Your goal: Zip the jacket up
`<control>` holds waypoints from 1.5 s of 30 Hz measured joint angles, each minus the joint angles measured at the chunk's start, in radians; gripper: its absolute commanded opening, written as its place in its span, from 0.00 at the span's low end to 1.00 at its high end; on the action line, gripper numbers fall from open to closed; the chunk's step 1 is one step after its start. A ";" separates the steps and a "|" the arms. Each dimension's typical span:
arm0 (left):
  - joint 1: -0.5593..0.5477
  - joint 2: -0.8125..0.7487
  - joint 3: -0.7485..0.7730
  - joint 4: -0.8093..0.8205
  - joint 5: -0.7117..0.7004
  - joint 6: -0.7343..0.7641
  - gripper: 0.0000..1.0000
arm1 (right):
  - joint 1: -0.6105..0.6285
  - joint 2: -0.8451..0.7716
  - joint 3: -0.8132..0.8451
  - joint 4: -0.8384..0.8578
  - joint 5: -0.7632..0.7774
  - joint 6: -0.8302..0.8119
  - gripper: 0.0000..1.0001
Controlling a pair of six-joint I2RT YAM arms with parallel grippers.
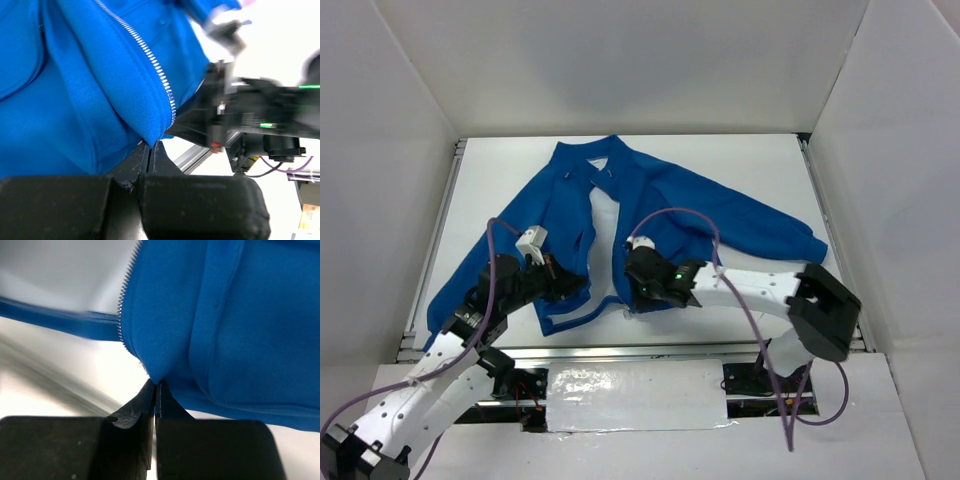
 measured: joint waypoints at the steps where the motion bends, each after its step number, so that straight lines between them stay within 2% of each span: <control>1: 0.000 0.012 -0.003 0.032 0.011 -0.002 0.00 | 0.000 -0.045 -0.013 0.029 0.005 0.026 0.00; 5: 0.000 0.052 -0.010 0.119 0.035 -0.023 0.00 | -0.005 -0.196 -0.024 0.152 0.023 0.110 0.00; 12: 0.000 0.049 -0.012 0.237 0.041 -0.024 0.00 | -0.022 -0.288 -0.129 0.351 -0.048 0.150 0.00; 18: 0.000 0.013 -0.049 0.332 0.065 -0.027 0.00 | -0.101 -0.352 -0.274 0.499 -0.181 0.180 0.00; 21: 0.000 0.002 -0.073 0.379 0.077 -0.032 0.00 | -0.148 -0.393 -0.391 0.699 -0.285 0.196 0.00; 24: 0.000 -0.015 -0.112 0.427 0.097 -0.045 0.00 | -0.200 -0.415 -0.517 0.927 -0.459 0.176 0.00; 26: 0.000 -0.021 -0.117 0.429 0.103 -0.045 0.00 | -0.185 -0.392 -0.450 0.829 -0.496 0.077 0.00; 29: 0.000 -0.023 -0.108 0.409 0.084 -0.039 0.00 | -0.062 -0.256 -0.175 0.597 -0.241 -0.079 0.00; 30: 0.000 -0.021 -0.101 0.394 0.072 -0.032 0.00 | -0.030 -0.200 -0.090 0.560 -0.133 -0.106 0.00; 32: 0.000 -0.020 -0.088 0.373 0.049 -0.020 0.00 | -0.003 -0.153 -0.050 0.573 0.040 -0.158 0.00; 34: 0.000 -0.022 -0.077 0.355 0.029 -0.013 0.00 | 0.010 -0.180 -0.150 0.669 0.161 -0.217 0.00; 38: 0.000 -0.031 -0.048 0.288 -0.008 0.018 0.00 | 0.017 -0.300 -0.437 0.926 0.230 -0.328 0.00; 45: 0.000 -0.078 0.001 0.195 -0.090 0.039 0.00 | 0.026 -0.299 -0.525 1.292 0.273 -0.521 0.00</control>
